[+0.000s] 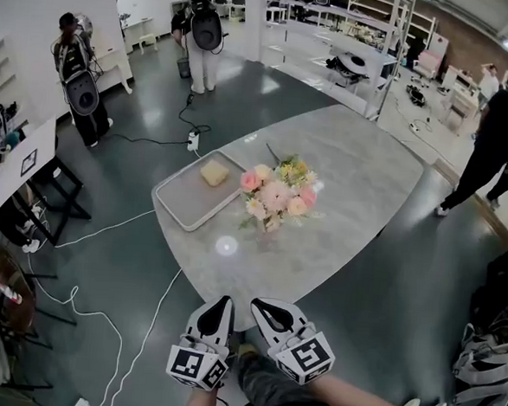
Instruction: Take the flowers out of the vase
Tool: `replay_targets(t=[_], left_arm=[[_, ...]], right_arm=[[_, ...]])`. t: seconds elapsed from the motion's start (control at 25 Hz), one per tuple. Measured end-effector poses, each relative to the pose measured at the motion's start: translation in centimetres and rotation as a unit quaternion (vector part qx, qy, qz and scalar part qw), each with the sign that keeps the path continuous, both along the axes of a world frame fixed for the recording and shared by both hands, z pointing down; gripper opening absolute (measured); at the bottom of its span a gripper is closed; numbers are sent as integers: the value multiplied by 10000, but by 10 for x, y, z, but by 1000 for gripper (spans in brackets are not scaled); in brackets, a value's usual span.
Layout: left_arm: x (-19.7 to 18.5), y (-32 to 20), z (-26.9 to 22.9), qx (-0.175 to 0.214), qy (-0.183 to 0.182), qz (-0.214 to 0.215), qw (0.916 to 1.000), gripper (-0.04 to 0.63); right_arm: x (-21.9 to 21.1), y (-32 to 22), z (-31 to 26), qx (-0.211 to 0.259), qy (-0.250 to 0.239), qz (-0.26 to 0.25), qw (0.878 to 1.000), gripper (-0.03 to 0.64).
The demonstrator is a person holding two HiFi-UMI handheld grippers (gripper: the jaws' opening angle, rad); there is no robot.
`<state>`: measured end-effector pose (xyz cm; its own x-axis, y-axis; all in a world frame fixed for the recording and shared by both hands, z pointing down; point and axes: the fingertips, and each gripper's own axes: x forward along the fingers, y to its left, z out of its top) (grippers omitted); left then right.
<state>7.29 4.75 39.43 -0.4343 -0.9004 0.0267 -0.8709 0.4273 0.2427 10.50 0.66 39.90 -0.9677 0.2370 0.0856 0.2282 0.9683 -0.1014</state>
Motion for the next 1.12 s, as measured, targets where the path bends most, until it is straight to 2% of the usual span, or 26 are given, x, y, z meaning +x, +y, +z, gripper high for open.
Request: replay_targets(t=[0.36, 0.56, 0.72, 0.96, 1.12], left_arm=[[-70, 8, -7, -192, -109, 448, 9988, 14], [-94, 7, -4, -178, -129, 591, 9980, 14], [-110, -3, -1, -133, -8, 725, 9973, 15], [-126, -34, 7, -17, 164, 1187, 9928, 15], [-137, -53, 18, -60, 262, 1831, 9827, 15]], right_arm=[[-64, 2, 11, -93, 182, 446, 9988, 21], [-90, 7, 10, -111, 171, 509, 9985, 21], [-107, 2, 4, -90, 148, 639, 9978, 21], [-121, -19, 3, 15, 138, 1060, 9943, 21], [-123, -33, 11, 4, 275, 1761, 9840, 21]])
